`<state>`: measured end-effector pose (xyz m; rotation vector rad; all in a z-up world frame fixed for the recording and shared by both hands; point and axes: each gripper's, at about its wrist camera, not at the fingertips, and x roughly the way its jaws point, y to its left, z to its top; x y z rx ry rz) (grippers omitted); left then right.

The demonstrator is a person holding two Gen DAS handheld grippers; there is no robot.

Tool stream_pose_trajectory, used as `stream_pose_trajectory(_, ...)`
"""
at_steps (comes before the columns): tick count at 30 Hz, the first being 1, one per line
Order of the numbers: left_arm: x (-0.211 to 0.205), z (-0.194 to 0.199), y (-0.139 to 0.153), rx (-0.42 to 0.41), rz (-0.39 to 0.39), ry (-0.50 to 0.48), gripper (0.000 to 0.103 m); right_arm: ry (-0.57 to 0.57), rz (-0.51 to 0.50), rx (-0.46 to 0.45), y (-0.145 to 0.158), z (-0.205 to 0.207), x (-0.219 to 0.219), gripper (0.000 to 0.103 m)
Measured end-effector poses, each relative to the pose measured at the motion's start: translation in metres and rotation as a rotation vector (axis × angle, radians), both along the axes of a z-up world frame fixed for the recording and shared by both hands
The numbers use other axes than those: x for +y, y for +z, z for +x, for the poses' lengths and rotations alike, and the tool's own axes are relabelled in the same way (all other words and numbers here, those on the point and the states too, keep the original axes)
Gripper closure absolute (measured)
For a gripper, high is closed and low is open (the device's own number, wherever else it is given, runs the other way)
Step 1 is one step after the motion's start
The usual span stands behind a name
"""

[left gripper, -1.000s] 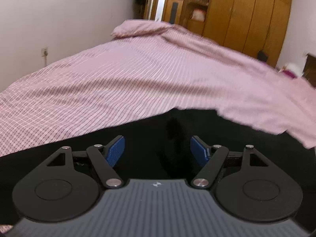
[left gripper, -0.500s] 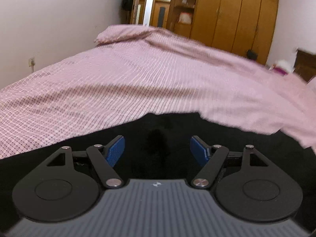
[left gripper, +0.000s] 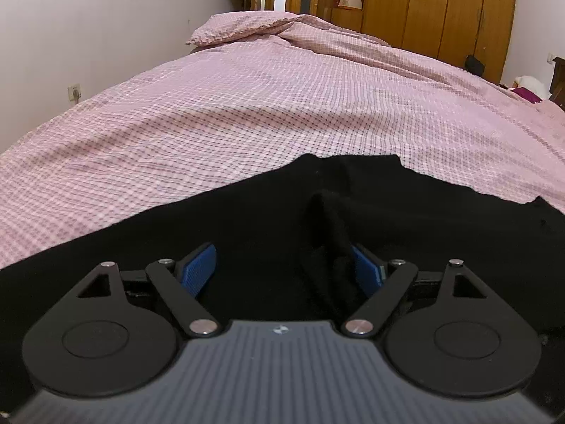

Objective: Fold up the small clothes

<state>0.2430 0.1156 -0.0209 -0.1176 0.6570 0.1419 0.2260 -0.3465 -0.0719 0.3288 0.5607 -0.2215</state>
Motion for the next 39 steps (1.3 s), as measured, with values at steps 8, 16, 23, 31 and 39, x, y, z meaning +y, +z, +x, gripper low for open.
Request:
stream_pose_trajectory(8, 0.012, -0.041, 0.032, -0.011, 0.054, -0.001, 0.018, 0.043, 0.09, -0.031, 0.022, -0.042, 0.002, 0.043)
stream_pose_trajectory(16, 0.041, -0.084, 0.045, 0.0, 0.078, 0.033, 0.017, 0.123, 0.095, -0.07, 0.05, -0.083, 0.021, 0.043)
stream_pose_trajectory(23, 0.075, -0.111, 0.032, 0.062, 0.075, 0.078, 0.016, 0.189, 0.068, -0.047, 0.051, -0.106, 0.043, 0.043)
stream_pose_trajectory(31, 0.082, -0.127, 0.014, 0.125, 0.113, 0.049, 0.013, 0.211, 0.036, 0.015, 0.032, -0.118, 0.057, 0.043)
stream_pose_trajectory(39, 0.082, -0.132, -0.02, 0.137, 0.224, 0.066, 0.005, 0.204, 0.049, 0.082, 0.01, -0.118, 0.061, 0.044)
